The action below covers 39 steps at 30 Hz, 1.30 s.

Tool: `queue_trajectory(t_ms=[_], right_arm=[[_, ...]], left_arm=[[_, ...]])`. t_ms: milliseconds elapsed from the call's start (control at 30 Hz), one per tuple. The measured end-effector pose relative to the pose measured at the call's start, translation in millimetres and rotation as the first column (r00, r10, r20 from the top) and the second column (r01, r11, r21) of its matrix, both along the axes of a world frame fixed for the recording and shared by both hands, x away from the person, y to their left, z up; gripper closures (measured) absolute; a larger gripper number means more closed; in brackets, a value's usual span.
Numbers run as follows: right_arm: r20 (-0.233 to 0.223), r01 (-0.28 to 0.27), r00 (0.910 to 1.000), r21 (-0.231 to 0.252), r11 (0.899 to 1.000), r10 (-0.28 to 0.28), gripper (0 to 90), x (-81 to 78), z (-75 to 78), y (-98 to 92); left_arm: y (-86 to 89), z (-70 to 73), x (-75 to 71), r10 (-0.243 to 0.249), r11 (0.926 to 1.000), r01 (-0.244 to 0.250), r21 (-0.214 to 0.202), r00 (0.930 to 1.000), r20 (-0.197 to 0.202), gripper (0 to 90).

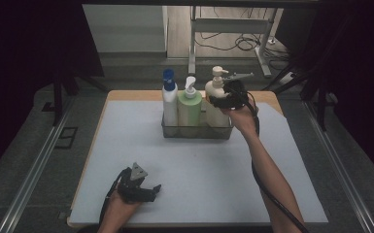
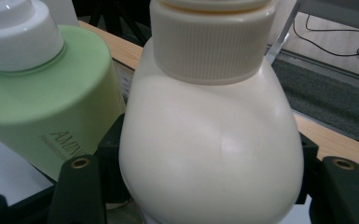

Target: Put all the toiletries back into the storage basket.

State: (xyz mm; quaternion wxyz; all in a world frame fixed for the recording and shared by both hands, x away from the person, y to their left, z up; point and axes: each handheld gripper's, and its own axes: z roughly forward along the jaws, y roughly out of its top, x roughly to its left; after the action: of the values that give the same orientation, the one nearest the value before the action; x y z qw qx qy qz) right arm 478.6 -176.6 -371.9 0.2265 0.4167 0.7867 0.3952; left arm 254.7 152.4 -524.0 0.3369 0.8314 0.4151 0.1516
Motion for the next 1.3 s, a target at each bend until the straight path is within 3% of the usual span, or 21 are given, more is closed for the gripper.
queue_trajectory(t_ms=[900, 1300], right_arm=[[-0.044, 0.003, 0.999, -0.004, 1.0, -0.003, 36.6, -9.7, -26.7, -10.4], [-0.039, -0.001, 0.9992, 0.013, 1.0, 0.002, 36.0, -13.1, -30.0, -15.7]], left_arm=[[0.0, 0.0, 0.0, -0.001, 1.0, 0.001, 0.001, 1.0, 0.0, 12.1], [-0.2, -0.1, 0.0, 0.001, 1.0, -0.001, -0.001, 1.0, 0.0, 12.1]])
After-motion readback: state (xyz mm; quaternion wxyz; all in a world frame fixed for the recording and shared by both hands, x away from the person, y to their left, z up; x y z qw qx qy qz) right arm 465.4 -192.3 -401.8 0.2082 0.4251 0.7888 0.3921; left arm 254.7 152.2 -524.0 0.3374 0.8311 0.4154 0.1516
